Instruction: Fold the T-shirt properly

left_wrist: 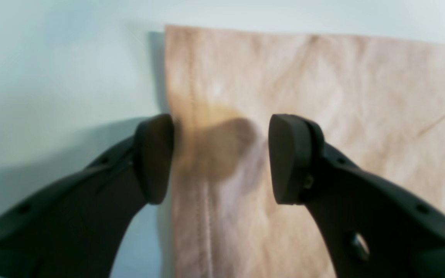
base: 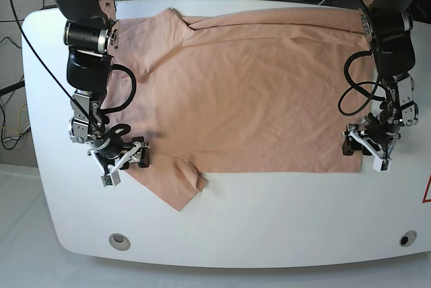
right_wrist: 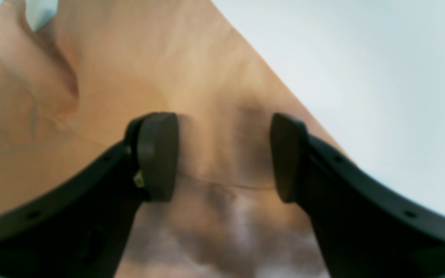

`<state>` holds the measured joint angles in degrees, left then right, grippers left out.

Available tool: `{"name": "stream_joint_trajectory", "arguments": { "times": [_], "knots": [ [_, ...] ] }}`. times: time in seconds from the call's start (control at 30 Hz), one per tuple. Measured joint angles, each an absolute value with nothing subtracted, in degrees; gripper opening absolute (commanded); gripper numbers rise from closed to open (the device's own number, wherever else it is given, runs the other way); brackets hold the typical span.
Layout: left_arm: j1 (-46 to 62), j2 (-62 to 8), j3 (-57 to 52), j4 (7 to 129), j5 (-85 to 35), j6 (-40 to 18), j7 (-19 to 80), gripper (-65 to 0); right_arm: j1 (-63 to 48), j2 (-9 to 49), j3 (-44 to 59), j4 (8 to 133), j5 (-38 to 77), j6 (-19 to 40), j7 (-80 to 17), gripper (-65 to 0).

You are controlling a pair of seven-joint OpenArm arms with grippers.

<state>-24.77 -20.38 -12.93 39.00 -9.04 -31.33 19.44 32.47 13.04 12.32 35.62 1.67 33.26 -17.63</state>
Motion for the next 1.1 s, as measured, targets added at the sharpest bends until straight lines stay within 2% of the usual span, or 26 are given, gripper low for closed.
{"name": "stream_joint_trajectory", "arguments": {
  "times": [1.1],
  "knots": [
    [-25.0,-20.5,-12.9,38.7,-9.0,-31.6,19.6,-29.0,34.1,12.6,12.9,34.3,0.6,33.5,-19.3,-27.6]
  ]
}}
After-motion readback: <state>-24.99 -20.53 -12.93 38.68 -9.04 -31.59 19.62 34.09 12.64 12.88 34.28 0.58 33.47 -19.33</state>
